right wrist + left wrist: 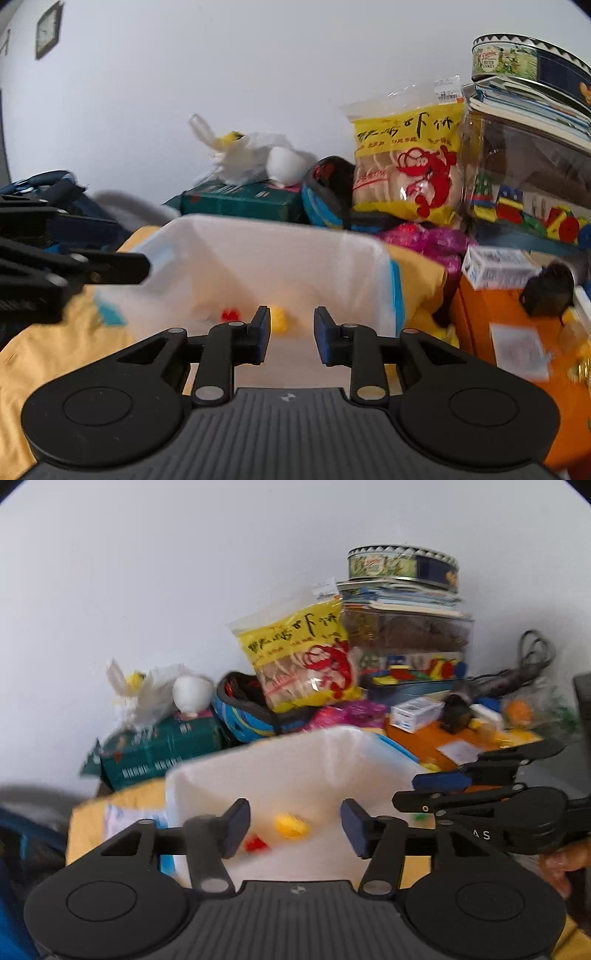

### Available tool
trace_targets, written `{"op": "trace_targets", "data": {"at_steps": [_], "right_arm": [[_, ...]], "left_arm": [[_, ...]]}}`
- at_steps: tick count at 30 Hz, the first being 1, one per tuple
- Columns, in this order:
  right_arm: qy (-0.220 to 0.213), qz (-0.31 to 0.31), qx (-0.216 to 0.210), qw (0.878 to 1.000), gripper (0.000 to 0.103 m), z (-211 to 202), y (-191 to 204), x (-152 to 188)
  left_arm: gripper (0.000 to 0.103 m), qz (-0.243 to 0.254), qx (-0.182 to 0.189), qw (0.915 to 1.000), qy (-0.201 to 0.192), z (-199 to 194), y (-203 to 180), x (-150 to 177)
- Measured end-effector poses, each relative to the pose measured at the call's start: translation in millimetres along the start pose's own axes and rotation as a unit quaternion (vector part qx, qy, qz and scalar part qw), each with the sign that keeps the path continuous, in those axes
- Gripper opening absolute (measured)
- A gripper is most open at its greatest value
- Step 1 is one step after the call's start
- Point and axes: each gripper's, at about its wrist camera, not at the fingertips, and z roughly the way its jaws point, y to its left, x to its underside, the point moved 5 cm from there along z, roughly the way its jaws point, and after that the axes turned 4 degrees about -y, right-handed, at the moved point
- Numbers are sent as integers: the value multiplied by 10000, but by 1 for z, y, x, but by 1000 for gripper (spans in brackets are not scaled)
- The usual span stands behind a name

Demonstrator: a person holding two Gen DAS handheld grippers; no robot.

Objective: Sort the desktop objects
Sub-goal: 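Carry the red and blue blocks over the white bin and open both tools, then grasp the teal toy figure with the left tool while the right tool grasps the khaki toy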

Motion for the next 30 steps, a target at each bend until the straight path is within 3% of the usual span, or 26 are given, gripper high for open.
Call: {"op": "trace_targets", "data": {"at_steps": [4,8,12,15,17,24,27,30], "right_arm": [[93,-361,-68,9993,31,-36,17,36],[437,-735,-541,9949,30,-68,47,82],[889,-632,-869,9902,30,-89,64,117],[1179,-624,-924,9867,30,-94,71,137],[1285,-679,-953,9848,30,-96,74,145],[1977,-535,-1122,9723,30,-84,85,178],[1953,-536,-1097,9731,31,-87,85,182],[1943,-540,-1062,9737,31,-89,86,184]], "left_arm": [[62,-85,339,9988,355,-36,-8,50],[62,-357,589,9946,777,-64,-20,101],[62,-37,599,9899,1284,-80,-40,146],[58,-77,763,9837,1628,-86,-50,171],[58,62,719,9824,1722,-87,-54,181],[55,1360,285,9762,1668,-71,-67,191],[55,1462,382,9745,1658,-60,-66,188],[48,1796,513,9659,1793,-49,-68,194]]}}
